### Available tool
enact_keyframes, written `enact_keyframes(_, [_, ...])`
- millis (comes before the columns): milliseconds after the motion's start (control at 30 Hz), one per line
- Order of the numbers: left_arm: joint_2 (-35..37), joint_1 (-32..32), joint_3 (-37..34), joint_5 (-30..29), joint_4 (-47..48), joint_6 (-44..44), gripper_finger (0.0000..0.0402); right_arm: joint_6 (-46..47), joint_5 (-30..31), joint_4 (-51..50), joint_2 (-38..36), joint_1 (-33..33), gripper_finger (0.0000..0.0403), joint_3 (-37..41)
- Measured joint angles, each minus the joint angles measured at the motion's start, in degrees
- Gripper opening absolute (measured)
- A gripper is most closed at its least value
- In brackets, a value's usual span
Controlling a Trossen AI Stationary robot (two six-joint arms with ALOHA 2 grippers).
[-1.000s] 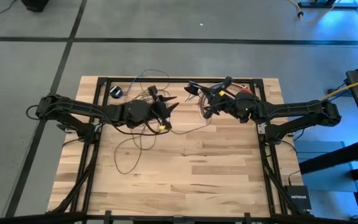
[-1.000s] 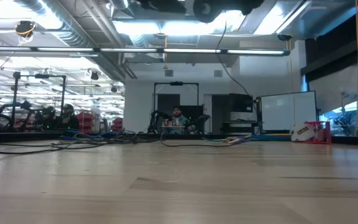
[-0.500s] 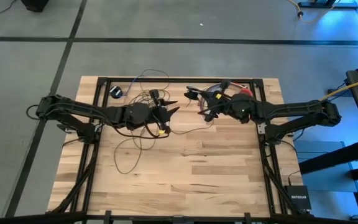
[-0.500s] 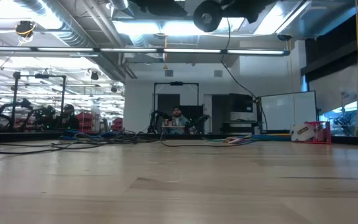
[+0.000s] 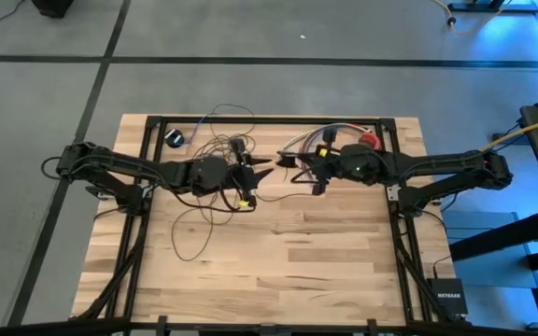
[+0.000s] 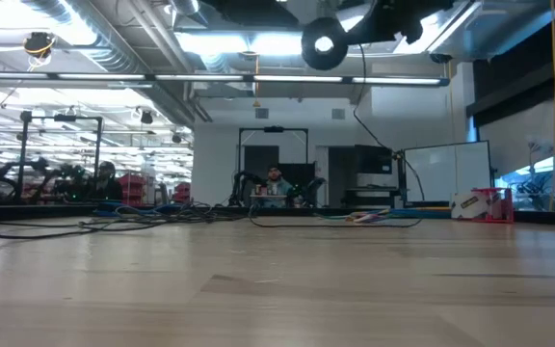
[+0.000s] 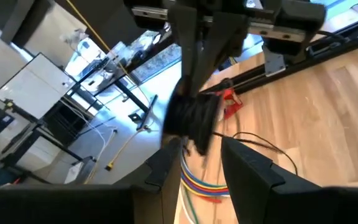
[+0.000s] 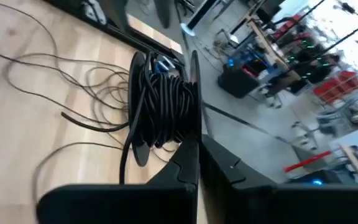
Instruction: Coiling cords
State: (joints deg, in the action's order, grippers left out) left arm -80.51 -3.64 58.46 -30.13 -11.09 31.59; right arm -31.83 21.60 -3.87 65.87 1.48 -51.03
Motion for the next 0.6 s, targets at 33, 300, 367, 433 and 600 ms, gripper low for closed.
enact_keyframes(33, [-0.05, 0.00, 0.00, -0.02, -0.25, 0.35, 0.0109, 0.54, -0.31, -0.10, 0.00, 0.00, 0.0009, 0.01])
enact_keyframes(300, [-0.22, 0.04, 0.02, 0.13, -9.23, 7.34, 0.0109, 0.09, -0.28, 3.71, 0.00, 0.00, 0.0009, 0.00])
enact_keyframes(367, [-0.22, 0.02, 0.02, 0.17, -7.95, 5.78, 0.0109, 0.09, -0.28, 3.83, 0.00, 0.02, 0.0009, 0.00])
enact_keyframes(433, [-0.39, 0.03, 0.02, 0.17, -6.06, 4.31, 0.0109, 0.29, -0.43, 3.81, 0.00, 0.02, 0.0009, 0.00])
enact_keyframes(600, [-0.76, -0.01, 0.02, 0.82, -1.67, 3.29, 0.0109, 0.35, -4.49, 3.38, 0.00, 0.02, 0.0009, 0.02])
